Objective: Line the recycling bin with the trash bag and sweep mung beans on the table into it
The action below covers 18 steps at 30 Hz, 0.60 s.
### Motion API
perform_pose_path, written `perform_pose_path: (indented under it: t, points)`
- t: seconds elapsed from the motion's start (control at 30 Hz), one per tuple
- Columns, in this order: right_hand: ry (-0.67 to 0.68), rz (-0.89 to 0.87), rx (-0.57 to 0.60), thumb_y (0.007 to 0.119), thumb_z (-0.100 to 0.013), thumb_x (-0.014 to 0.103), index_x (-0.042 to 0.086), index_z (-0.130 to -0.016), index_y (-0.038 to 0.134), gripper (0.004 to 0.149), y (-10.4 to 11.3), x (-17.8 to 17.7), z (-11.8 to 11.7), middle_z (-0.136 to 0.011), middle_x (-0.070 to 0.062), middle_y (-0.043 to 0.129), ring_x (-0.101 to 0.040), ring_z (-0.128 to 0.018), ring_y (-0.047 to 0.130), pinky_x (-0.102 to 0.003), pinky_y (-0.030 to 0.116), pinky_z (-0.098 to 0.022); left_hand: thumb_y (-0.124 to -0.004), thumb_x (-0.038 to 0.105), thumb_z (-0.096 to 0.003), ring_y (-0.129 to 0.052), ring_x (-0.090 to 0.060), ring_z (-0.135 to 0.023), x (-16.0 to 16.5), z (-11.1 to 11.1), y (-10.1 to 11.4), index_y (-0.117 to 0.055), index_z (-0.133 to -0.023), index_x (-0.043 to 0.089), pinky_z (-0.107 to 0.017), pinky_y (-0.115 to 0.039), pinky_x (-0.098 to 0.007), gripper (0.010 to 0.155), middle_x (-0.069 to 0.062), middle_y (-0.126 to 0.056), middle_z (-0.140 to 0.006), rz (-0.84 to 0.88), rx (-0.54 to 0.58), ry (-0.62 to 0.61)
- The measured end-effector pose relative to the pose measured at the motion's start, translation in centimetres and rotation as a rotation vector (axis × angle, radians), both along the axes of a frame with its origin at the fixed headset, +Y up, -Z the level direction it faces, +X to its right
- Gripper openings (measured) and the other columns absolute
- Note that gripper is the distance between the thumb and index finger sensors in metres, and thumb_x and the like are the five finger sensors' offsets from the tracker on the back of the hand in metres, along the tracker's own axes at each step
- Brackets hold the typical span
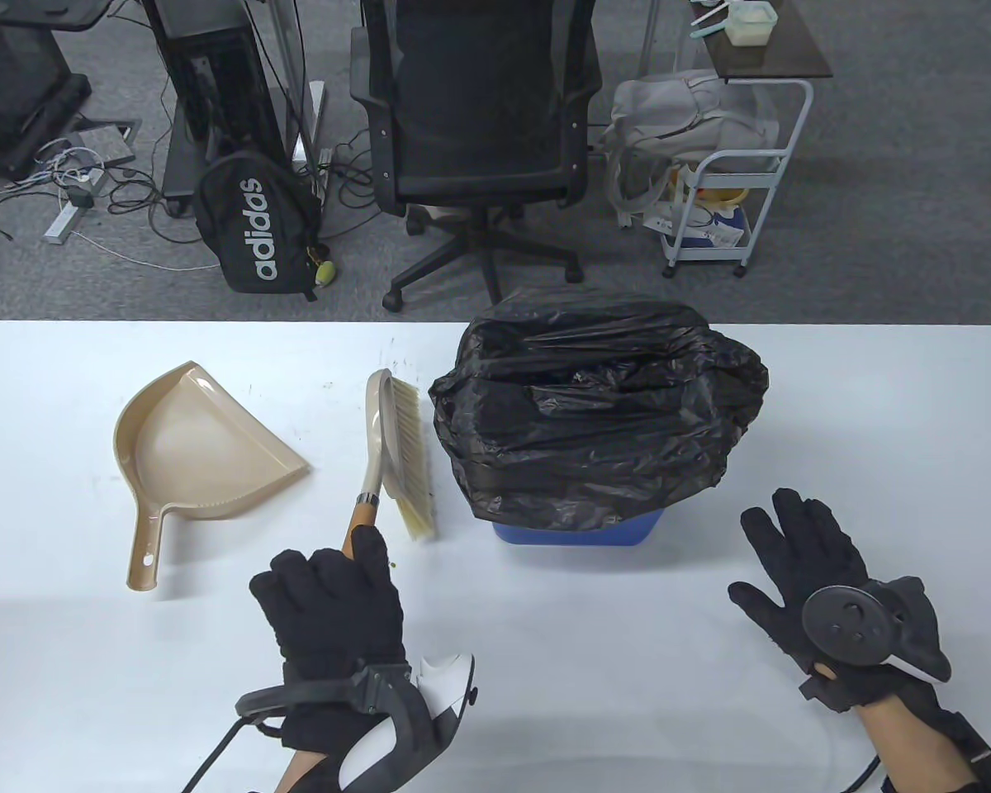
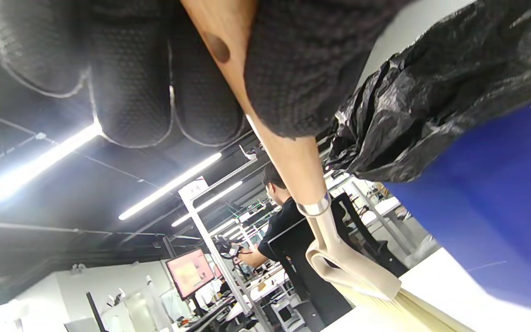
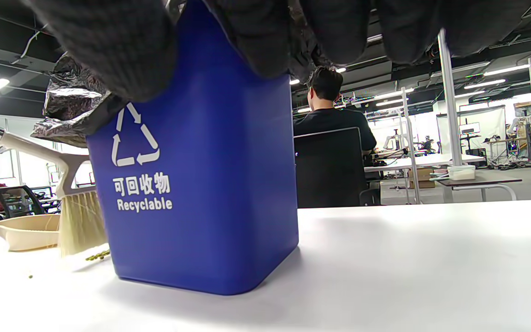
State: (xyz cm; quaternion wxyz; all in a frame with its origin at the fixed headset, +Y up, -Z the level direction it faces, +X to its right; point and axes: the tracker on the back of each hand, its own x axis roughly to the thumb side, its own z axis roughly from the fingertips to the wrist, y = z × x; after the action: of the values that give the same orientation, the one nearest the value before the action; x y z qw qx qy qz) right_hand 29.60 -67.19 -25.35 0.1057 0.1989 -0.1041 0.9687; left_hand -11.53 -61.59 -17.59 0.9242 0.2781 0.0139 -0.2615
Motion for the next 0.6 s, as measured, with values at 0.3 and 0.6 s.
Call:
perform_pose_path:
  t: [0.3,0.6]
  points:
    - [-0.002,0.001,-0.002,0.075,-0.049,0.050,0.003,-0.113,0.058,0.082,0.1,-0.1,0.0,-0.111,-0.042,0.048,-0.071,-0.093,0.052,-0.076,0.055,-0.061,-0.097,0.020,-0.0421,-0.099,-0.059,-0.072,-0.6,-0.4,-2.0,-0.088,-0.096,0.014,-0.056,-0.076,-0.078,0.055,-0.025,-0.098,-0.077,0.125,-0.026,-0.024]
    - [-0.003,0.003,-0.006,0.075,-0.049,0.050,0.003,-0.113,0.058,0.081,0.1,-0.1,0.0,-0.111,-0.042,0.048,-0.071,-0.093,0.052,-0.076,0.055,-0.061,-0.097,0.020,-0.0420,-0.099,-0.058,-0.071,-2.9,0.2,-2.6,-0.088,-0.096,0.015,-0.056,-0.076,-0.078,0.055,-0.024,-0.098,-0.077,0.084,-0.011,0.014]
